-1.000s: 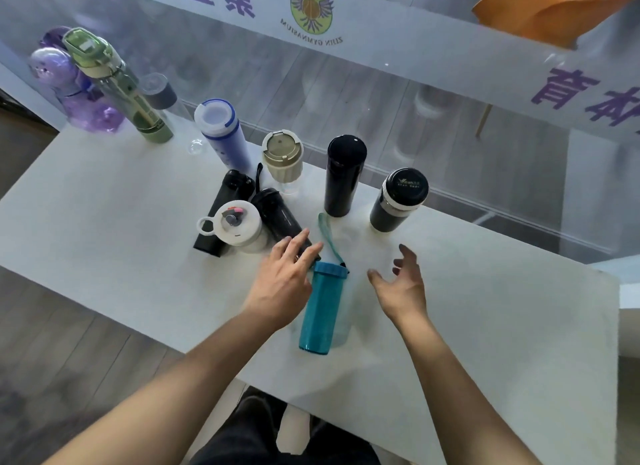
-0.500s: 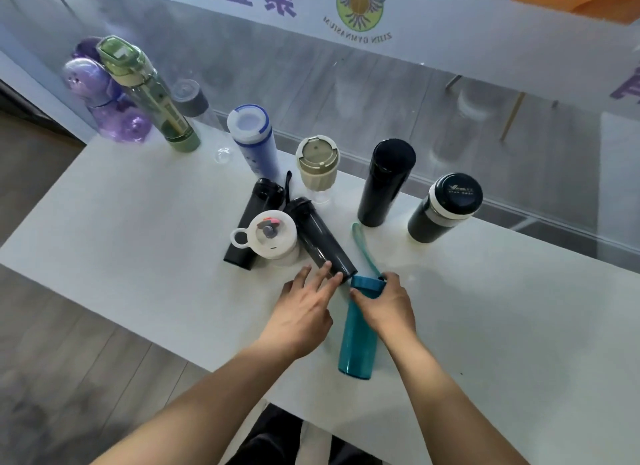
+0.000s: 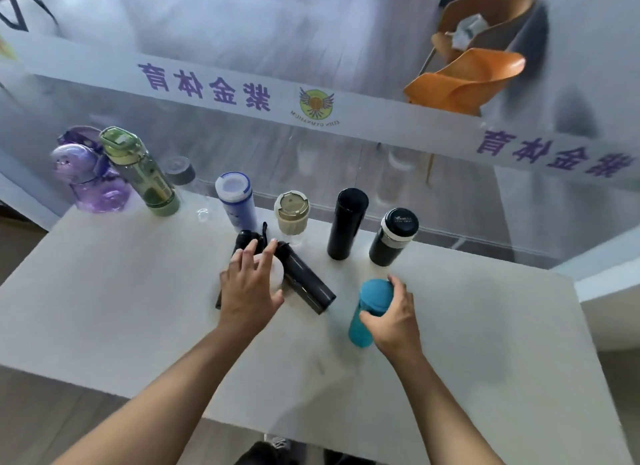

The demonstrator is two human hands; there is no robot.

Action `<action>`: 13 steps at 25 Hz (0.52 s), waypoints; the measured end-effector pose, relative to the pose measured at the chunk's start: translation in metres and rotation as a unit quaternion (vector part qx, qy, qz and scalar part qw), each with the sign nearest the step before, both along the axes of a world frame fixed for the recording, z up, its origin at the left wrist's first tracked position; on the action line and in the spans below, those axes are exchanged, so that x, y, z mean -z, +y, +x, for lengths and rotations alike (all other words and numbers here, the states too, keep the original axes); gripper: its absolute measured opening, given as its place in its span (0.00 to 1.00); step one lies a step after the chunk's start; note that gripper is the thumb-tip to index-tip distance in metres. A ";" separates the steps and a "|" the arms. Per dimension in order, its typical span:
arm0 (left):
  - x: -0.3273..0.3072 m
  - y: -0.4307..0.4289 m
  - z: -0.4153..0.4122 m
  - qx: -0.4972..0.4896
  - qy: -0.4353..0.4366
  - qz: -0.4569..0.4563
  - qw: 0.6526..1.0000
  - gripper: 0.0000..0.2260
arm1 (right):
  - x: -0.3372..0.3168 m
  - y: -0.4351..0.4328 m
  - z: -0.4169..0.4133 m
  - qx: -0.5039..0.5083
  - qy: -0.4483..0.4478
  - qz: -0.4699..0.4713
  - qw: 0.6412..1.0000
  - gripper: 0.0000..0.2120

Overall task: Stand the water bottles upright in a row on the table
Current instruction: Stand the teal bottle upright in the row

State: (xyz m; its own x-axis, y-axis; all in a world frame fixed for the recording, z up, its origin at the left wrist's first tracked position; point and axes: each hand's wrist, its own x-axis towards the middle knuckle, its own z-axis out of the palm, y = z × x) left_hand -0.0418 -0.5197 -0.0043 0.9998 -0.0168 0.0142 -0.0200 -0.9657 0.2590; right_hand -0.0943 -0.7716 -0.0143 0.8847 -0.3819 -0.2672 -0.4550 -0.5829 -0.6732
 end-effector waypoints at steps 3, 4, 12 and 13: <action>0.010 0.006 0.010 0.012 0.074 -0.007 0.997 0.43 | -0.005 -0.002 -0.014 0.002 -0.009 -0.011 1.000 0.45; 0.012 0.007 0.012 0.020 0.085 -0.002 0.996 0.41 | -0.006 -0.003 -0.019 0.001 -0.012 -0.010 1.000 0.44; 0.025 0.010 0.015 0.012 0.069 -0.004 0.998 0.30 | -0.014 -0.019 -0.042 0.023 -0.036 -0.020 0.999 0.39; 0.026 0.009 0.012 0.016 0.069 -0.009 0.997 0.30 | -0.014 -0.022 -0.043 0.025 -0.037 -0.025 0.999 0.39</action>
State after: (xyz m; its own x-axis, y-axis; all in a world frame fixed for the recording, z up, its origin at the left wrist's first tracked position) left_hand -0.0295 -0.5111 -0.0304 0.9913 -0.0493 -0.1221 -0.0133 -0.9600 0.2796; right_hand -0.1368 -0.7938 -0.0004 0.8811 -0.4366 -0.1817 -0.4343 -0.5951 -0.6762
